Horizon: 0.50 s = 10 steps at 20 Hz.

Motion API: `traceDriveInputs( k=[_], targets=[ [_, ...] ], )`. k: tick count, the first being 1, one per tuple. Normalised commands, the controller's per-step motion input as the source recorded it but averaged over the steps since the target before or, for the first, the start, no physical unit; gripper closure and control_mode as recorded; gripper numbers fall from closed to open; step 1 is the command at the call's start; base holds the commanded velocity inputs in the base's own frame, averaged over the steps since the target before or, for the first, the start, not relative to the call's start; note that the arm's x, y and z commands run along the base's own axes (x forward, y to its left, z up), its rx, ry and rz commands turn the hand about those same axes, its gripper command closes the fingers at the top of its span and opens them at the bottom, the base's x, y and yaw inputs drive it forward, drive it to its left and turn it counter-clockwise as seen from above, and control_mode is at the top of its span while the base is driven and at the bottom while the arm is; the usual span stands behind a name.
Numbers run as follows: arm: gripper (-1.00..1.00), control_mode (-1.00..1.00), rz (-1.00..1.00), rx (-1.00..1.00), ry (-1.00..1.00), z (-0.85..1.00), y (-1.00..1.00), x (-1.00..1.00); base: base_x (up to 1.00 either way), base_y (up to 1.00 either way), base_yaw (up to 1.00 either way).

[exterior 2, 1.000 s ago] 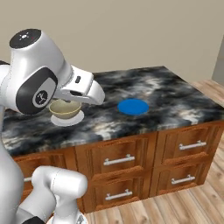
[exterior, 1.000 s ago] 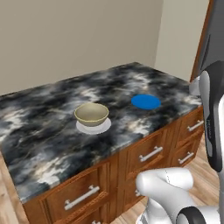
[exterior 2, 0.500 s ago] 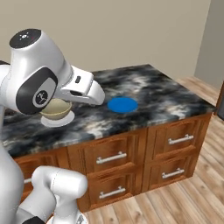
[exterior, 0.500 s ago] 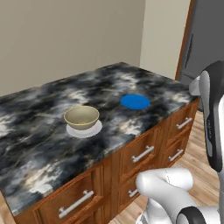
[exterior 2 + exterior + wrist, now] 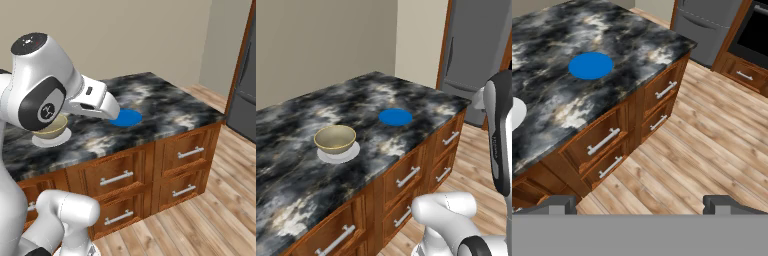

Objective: Move the bowls from the cabinet to the plates on the dining table.

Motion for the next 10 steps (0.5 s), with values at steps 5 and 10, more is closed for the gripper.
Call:
traceDriveInputs(
  k=[5, 10],
  targets=[
    [-1.00, 1.00, 0.00, 0.00, 0.00, 0.00, 0.00, 0.00, 0.00, 0.04, -0.25],
    [-1.00, 1.00, 0.00, 0.00, 0.00, 0.00, 0.00, 0.00, 0.00, 0.04, -0.25]
  ],
)
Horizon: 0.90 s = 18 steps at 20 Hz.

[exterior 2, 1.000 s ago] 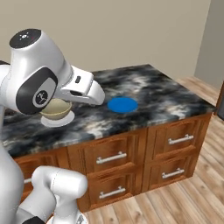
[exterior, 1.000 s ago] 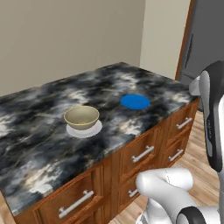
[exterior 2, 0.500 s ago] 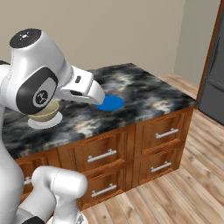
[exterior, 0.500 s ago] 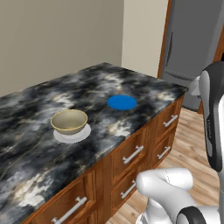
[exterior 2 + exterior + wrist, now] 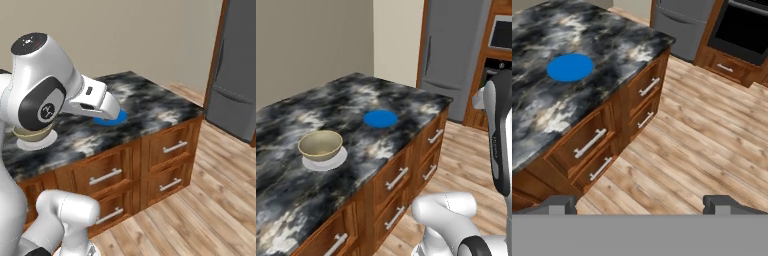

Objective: Move the bowls from the cabinet to the plates on the dining table.

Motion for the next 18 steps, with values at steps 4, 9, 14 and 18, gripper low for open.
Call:
traceDriveInputs(
  k=[4, 9, 14, 18],
  targets=[
    [-1.00, 1.00, 0.00, 0.00, 0.00, 0.00, 0.00, 0.00, 0.00, 0.03, -0.25],
    [-1.00, 1.00, 0.00, 0.00, 0.00, 0.00, 0.00, 0.00, 0.00, 0.03, -0.25],
    [-1.00, 1.00, 0.00, 0.00, 0.00, 0.00, 0.00, 0.00, 0.00, 0.02, -0.25],
    [-1.00, 1.00, 0.00, 0.00, 0.00, 0.00, 0.00, 0.00, 0.00, 0.01, -0.25]
  ],
)
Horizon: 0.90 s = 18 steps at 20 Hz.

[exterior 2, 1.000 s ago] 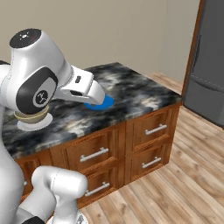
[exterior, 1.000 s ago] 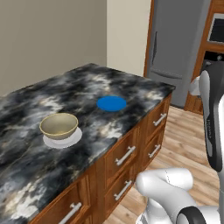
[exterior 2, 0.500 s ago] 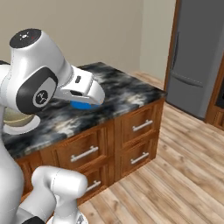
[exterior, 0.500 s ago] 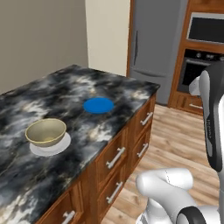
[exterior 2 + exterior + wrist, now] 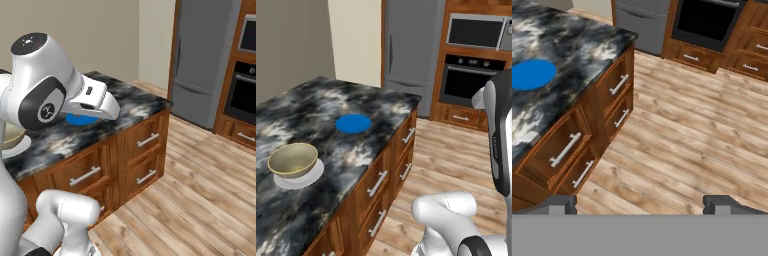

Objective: Move the bowls from the cabinet to the plates on the dining table.

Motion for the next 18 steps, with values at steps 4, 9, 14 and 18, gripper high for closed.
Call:
traceDriveInputs(
  k=[4, 9, 14, 18],
  targets=[
    [-1.00, 1.00, 0.00, 0.00, 0.00, 0.00, 0.00, 0.00, 0.00, 0.00, -0.25],
    [-1.00, 1.00, 0.00, 0.00, 0.00, 0.00, 0.00, 0.00, 0.00, 0.00, -0.25],
    [-1.00, 1.00, 0.00, 0.00, 0.00, 0.00, 0.00, 0.00, 0.00, 0.00, -0.24],
    [-1.00, 1.00, 0.00, 0.00, 0.00, 0.00, 0.00, 0.00, 0.00, 0.00, -0.25]
  ],
)
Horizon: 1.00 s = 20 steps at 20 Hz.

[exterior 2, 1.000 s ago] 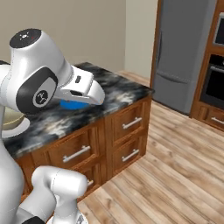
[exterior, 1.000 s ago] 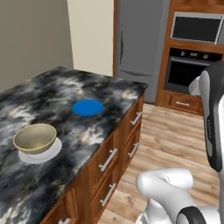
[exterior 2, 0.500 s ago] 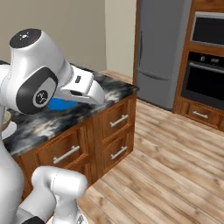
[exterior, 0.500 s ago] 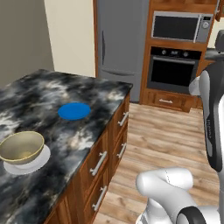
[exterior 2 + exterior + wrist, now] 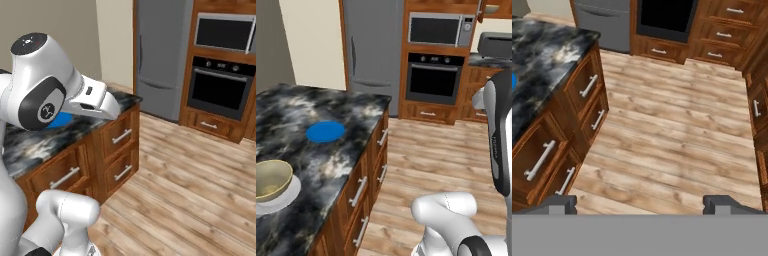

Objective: Move the bowls from the cabinet to the plates on the dining table.

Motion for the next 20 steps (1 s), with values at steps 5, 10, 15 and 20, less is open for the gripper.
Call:
traceDriveInputs(
  k=[5, 10, 15, 20],
  targets=[
    [-1.00, 1.00, 0.00, 0.00, 0.00, 0.00, 0.00, 0.00, 0.00, 0.00, -0.25],
    [-1.00, 1.00, 0.00, 0.00, 0.00, 0.00, 0.00, 0.00, 0.00, 0.00, -0.25],
    [-1.00, 1.00, 0.00, 0.00, 0.00, 0.00, 0.00, 0.00, 0.00, 0.00, -0.25],
    [-1.00, 1.00, 0.00, 0.00, 0.00, 0.00, 0.00, 0.00, 0.00, 0.00, -0.25]
  ],
)
